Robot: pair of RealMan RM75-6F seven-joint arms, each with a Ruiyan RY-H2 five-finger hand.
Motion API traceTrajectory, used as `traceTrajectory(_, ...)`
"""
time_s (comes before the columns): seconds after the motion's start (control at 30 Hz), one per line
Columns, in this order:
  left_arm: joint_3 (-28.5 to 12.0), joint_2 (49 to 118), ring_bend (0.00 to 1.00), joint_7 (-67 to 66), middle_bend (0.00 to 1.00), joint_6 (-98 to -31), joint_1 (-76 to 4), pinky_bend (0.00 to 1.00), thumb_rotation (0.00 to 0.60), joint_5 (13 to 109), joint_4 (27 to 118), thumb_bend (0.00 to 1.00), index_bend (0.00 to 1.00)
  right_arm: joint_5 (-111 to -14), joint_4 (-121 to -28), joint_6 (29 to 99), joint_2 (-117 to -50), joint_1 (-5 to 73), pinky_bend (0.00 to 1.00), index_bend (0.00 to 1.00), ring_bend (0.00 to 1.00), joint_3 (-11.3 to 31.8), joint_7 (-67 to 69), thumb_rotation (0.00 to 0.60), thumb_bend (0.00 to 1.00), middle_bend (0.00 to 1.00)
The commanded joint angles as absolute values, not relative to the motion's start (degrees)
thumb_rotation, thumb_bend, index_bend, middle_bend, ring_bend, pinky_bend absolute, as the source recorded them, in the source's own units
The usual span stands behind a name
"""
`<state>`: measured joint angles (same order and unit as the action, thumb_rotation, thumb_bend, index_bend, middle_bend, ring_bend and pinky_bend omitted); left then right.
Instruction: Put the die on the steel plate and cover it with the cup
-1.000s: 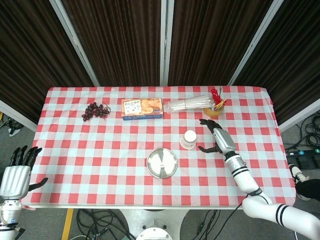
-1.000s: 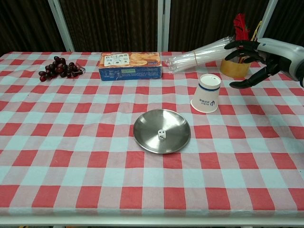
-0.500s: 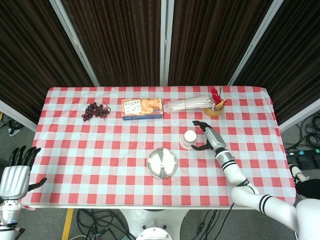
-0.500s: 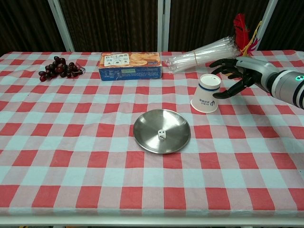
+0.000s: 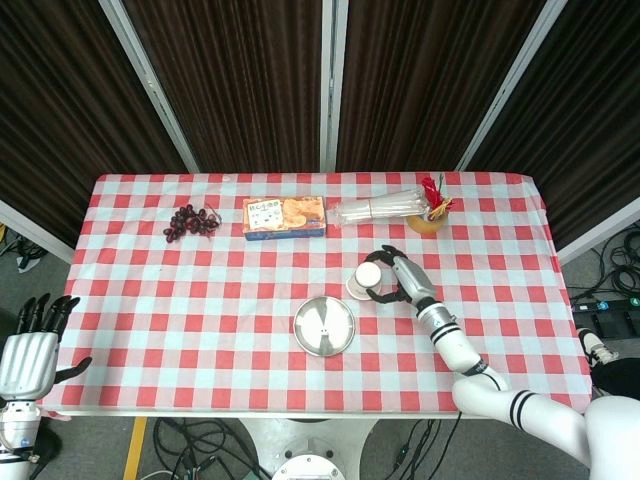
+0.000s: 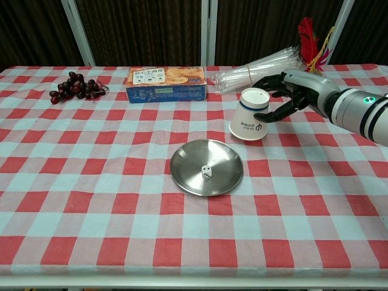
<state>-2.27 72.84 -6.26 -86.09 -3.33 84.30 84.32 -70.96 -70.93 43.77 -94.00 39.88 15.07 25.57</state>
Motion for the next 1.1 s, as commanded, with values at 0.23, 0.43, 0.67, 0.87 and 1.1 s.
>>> traceTrajectory(0.23,-2.1,73.1,0.02,-5.7,0.13,-86.5,-2.8,0.02,0.600,84.1,84.0,0.00,0.14,-82.8,-78.8,45.9,-91.7,40.6,0.01,0.49,0.00,9.2,29.8,0.600,0.28,0.22)
traceTrajectory(0.43,-2.0,73.3,0.02,-4.9,0.13,-86.6,-2.5,0.02,0.600,83.8,83.3,0.00,0.14,-82.6,-75.1,44.9,-96.4,42.6,0.01,0.49,0.00,8.6,27.4,0.600,0.27,0.22)
traceTrajectory(0.67,-2.0,73.7,0.02,-4.1,0.13,-86.5,-2.3,0.02,0.600,83.7,82.4,0.00,0.14,-81.5,-72.9,43.8,-98.9,44.0,0.01,0.49,0.00,8.5,25.7,0.600,0.27,0.22)
traceTrajectory(0.87,-1.9,73.8,0.02,-3.5,0.13,-86.5,-2.1,0.02,0.600,83.7,82.1,0.00,0.14,-78.5,-68.8,44.3,-101.0,44.4,0.01,0.49,0.00,10.2,24.4,0.600,0.27,0.22)
traceTrajectory(1.1,-1.9,73.7,0.02,-3.7,0.13,-86.6,-2.0,0.02,0.600,83.7,82.0,0.00,0.14,-82.3,-72.6,43.7,-98.3,44.6,0.01,0.49,0.00,7.8,28.6,0.600,0.28,0.22)
